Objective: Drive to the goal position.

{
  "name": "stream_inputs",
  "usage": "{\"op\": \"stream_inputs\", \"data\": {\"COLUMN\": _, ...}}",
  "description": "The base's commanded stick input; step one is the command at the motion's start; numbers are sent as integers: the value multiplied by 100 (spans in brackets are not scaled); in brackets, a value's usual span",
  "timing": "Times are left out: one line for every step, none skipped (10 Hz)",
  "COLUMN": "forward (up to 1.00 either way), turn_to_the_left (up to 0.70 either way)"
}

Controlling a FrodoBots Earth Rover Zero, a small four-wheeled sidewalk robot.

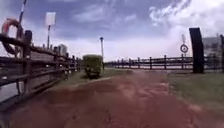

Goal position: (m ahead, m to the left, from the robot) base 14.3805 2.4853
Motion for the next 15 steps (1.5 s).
{"op": "stream_inputs", "data": {"forward": 100, "turn_to_the_left": -40}}
{"op": "stream_inputs", "data": {"forward": 100, "turn_to_the_left": -40}}
{"op": "stream_inputs", "data": {"forward": 100, "turn_to_the_left": -40}}
{"op": "stream_inputs", "data": {"forward": 100, "turn_to_the_left": -38}}
{"op": "stream_inputs", "data": {"forward": 100, "turn_to_the_left": -25}}
{"op": "stream_inputs", "data": {"forward": 100, "turn_to_the_left": -8}}
{"op": "stream_inputs", "data": {"forward": 100, "turn_to_the_left": 0}}
{"op": "stream_inputs", "data": {"forward": 100, "turn_to_the_left": 0}}
{"op": "stream_inputs", "data": {"forward": 100, "turn_to_the_left": 0}}
{"op": "stream_inputs", "data": {"forward": 100, "turn_to_the_left": 0}}
{"op": "stream_inputs", "data": {"forward": 100, "turn_to_the_left": 0}}
{"op": "stream_inputs", "data": {"forward": 100, "turn_to_the_left": 0}}
{"op": "stream_inputs", "data": {"forward": 100, "turn_to_the_left": 0}}
{"op": "stream_inputs", "data": {"forward": 100, "turn_to_the_left": 0}}
{"op": "stream_inputs", "data": {"forward": 100, "turn_to_the_left": 0}}
